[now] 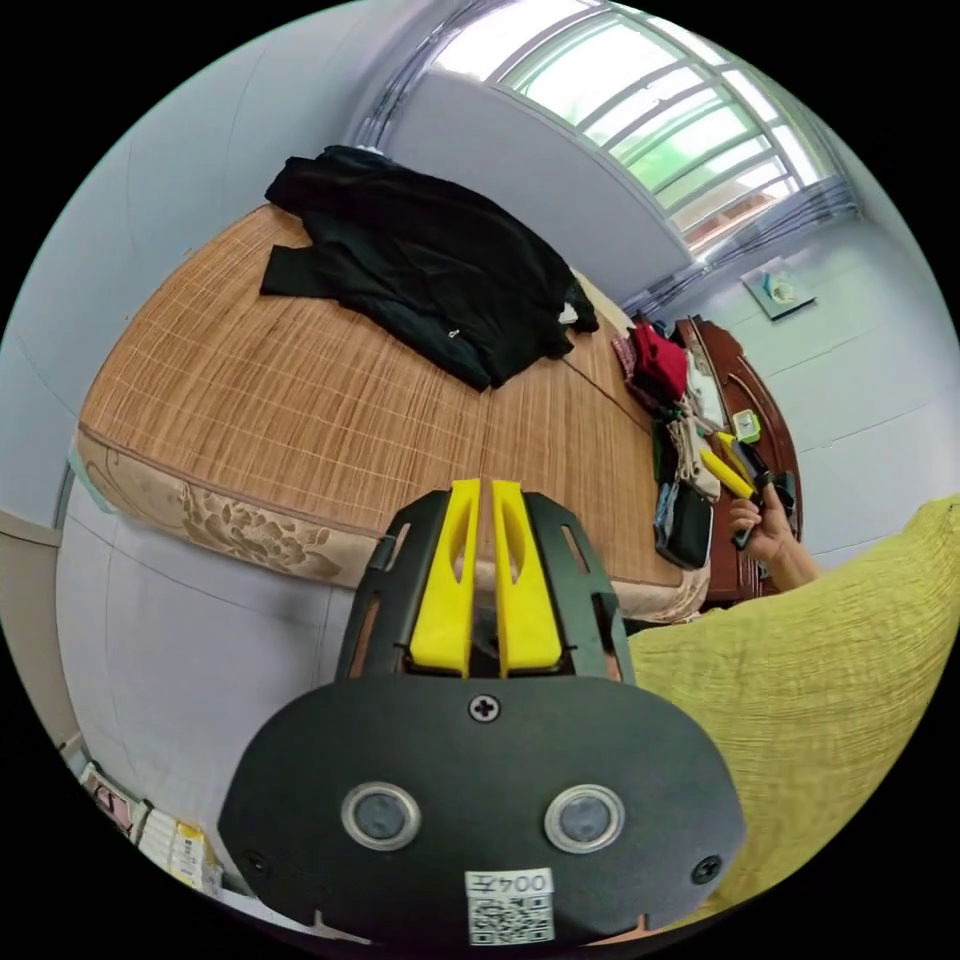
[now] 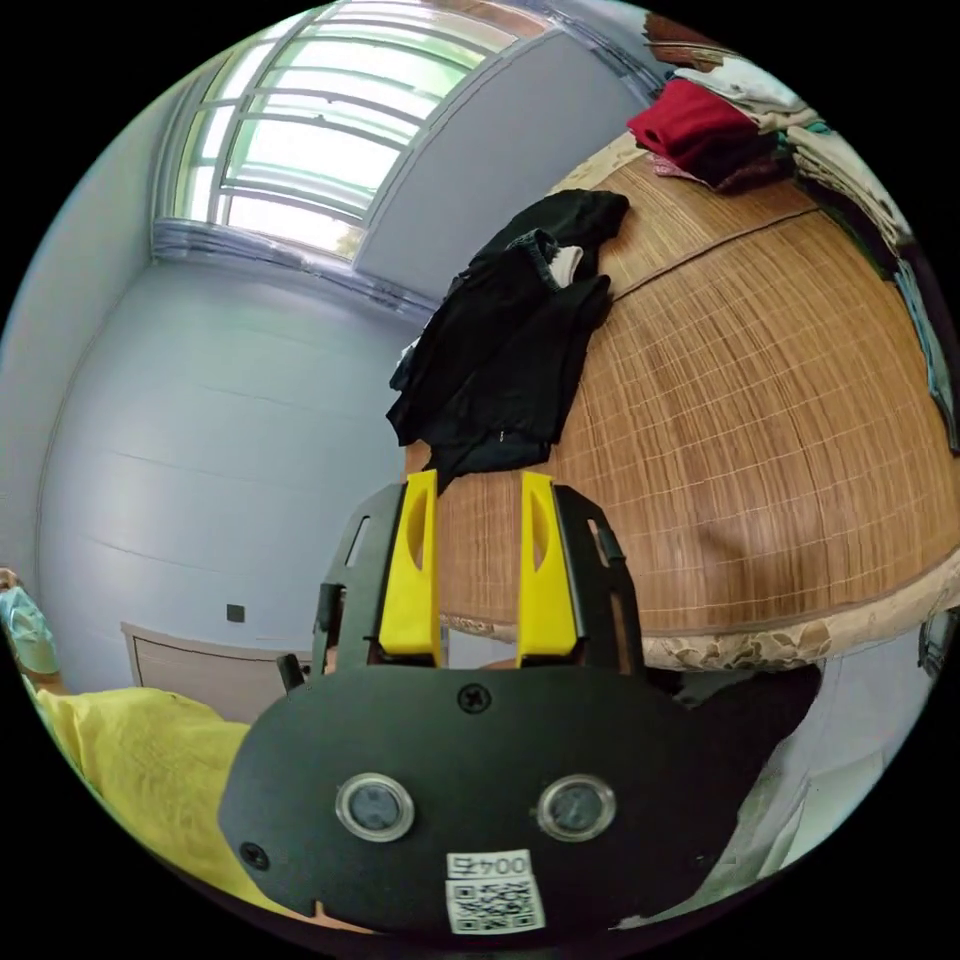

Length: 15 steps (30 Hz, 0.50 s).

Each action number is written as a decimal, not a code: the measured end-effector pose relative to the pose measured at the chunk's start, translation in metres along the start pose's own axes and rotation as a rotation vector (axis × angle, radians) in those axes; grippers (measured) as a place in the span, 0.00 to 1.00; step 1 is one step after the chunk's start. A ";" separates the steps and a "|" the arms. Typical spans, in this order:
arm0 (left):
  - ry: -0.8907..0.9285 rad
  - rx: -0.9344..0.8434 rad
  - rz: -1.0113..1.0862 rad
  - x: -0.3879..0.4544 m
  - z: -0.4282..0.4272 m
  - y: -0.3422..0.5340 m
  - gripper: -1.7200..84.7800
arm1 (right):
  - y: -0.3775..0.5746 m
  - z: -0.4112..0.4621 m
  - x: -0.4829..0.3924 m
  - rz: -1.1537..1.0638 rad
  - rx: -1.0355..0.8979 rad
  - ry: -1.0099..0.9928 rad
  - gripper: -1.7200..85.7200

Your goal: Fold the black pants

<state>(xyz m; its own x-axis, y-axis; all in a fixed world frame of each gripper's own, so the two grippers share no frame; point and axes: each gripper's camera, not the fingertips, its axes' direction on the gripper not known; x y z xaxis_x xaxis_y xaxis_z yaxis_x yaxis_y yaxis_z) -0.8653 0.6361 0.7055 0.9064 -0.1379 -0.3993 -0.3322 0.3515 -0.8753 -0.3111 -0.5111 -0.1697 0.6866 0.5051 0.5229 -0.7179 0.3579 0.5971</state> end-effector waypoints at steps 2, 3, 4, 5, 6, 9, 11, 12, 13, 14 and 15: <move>-0.003 0.090 0.029 -0.015 -0.003 -0.008 0.10 | -0.005 0.008 -0.007 0.060 0.026 -0.029 0.16; -0.004 0.110 0.033 -0.018 -0.003 -0.009 0.11 | -0.007 0.010 -0.010 0.066 0.026 -0.029 0.15; -0.001 0.120 0.026 -0.023 0.001 -0.012 0.13 | -0.012 0.015 -0.015 0.063 0.012 -0.013 0.15; 0.017 0.117 0.013 -0.029 0.008 -0.015 0.14 | -0.020 0.021 -0.021 0.052 -0.011 0.013 0.15; 0.029 0.127 0.005 -0.031 0.010 -0.016 0.15 | -0.025 0.024 -0.024 0.044 -0.020 0.024 0.15; 0.058 0.182 -0.059 -0.040 0.024 -0.013 0.16 | -0.051 0.033 -0.035 0.018 -0.019 0.046 0.15; 0.057 0.187 -0.122 -0.040 0.039 -0.011 0.17 | -0.076 0.043 -0.041 0.003 -0.009 0.035 0.14; 0.047 0.185 -0.133 -0.038 0.043 -0.010 0.18 | -0.082 0.046 -0.042 -0.004 -0.008 0.032 0.14; 0.019 0.185 -0.141 -0.032 0.050 -0.009 0.18 | -0.095 0.053 -0.044 -0.017 -0.005 0.027 0.14; -0.020 0.179 -0.145 -0.024 0.058 -0.009 0.18 | -0.107 0.060 -0.046 -0.028 -0.005 0.019 0.14; -0.041 0.177 -0.150 -0.019 0.062 -0.009 0.18 | -0.113 0.064 -0.046 -0.033 -0.007 0.015 0.14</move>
<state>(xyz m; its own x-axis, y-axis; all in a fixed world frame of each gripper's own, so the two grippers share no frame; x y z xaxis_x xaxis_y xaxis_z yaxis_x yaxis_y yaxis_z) -0.8638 0.6927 0.7379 0.9531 -0.1644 -0.2541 -0.1455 0.4873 -0.8610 -0.2544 -0.6255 -0.2224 0.7079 0.5049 0.4939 -0.6960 0.3796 0.6096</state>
